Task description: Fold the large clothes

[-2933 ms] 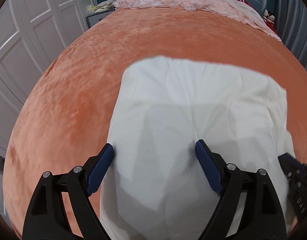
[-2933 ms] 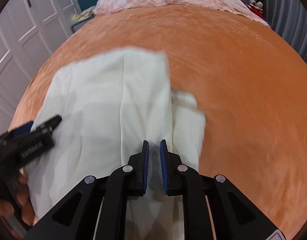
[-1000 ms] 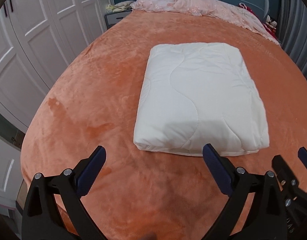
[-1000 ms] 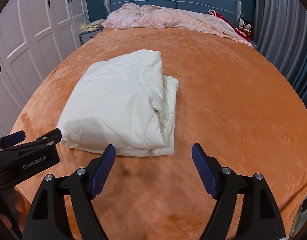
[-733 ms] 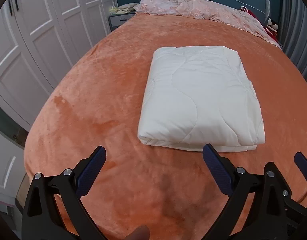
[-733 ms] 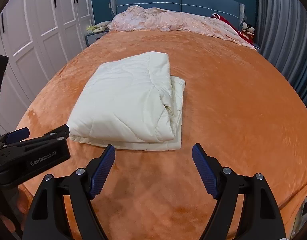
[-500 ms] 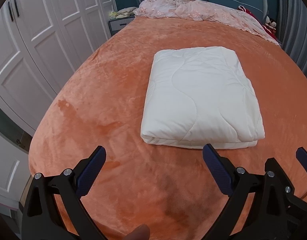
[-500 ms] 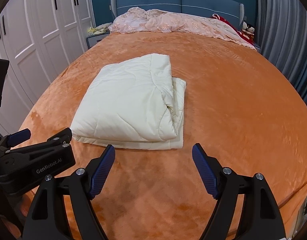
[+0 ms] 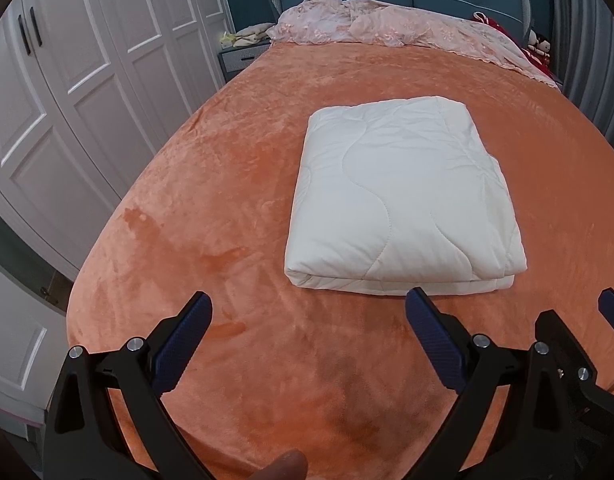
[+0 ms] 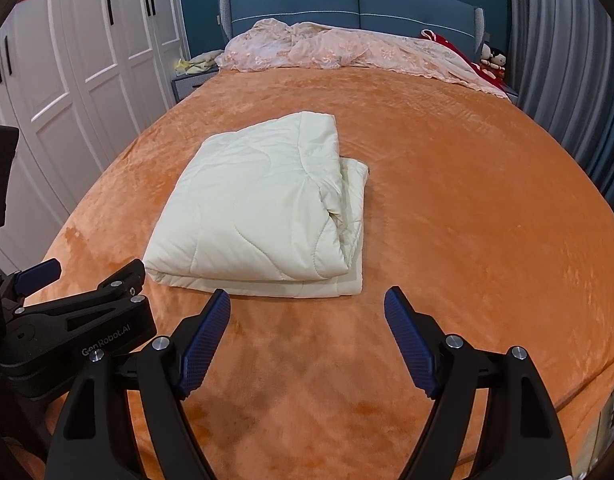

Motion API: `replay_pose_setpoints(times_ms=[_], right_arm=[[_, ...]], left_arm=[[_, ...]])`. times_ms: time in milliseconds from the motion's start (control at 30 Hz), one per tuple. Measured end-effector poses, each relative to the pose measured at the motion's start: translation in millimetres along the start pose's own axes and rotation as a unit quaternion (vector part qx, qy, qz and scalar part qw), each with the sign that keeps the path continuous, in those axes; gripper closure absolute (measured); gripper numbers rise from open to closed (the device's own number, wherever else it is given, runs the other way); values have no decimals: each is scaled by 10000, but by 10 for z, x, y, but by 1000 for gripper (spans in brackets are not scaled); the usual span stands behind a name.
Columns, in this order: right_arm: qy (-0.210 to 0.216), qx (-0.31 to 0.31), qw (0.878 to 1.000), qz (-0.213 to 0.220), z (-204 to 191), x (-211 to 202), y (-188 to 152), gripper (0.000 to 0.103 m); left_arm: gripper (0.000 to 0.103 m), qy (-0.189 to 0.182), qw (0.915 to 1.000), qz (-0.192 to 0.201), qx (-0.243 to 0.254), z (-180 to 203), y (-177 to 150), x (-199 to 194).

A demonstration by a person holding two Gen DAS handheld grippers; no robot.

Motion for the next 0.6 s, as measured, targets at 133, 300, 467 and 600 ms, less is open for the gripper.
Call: replay_pose_setpoints(times_ms=[133,300,467,600], right_arm=[[6,25,10000,-15,-2,-6,-7,26],[14,46,10000,-35,14,-5,-15,26],[30,66,10000,-56,6,1,-29,26],[36,91,9999,-74,-8,9,-36,26]], left_arm=[[8,4,10000,24,3,3,-2,-8],[8,20,10000,50,17,12,-1,-19],[8,48,10000,64,22,10,2,-21],[8,57,10000,68,25,7,0,-21]])
Point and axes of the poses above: each gripper's, at about its wrist camera, not at the fingertips, and x roughly the way its jaws point, z to its right, y to its top, the point moved 6 cm from there along x, roughly the way its jaws point, and after that the axes turned 9 degrees about -x, right-handed, at the moved point
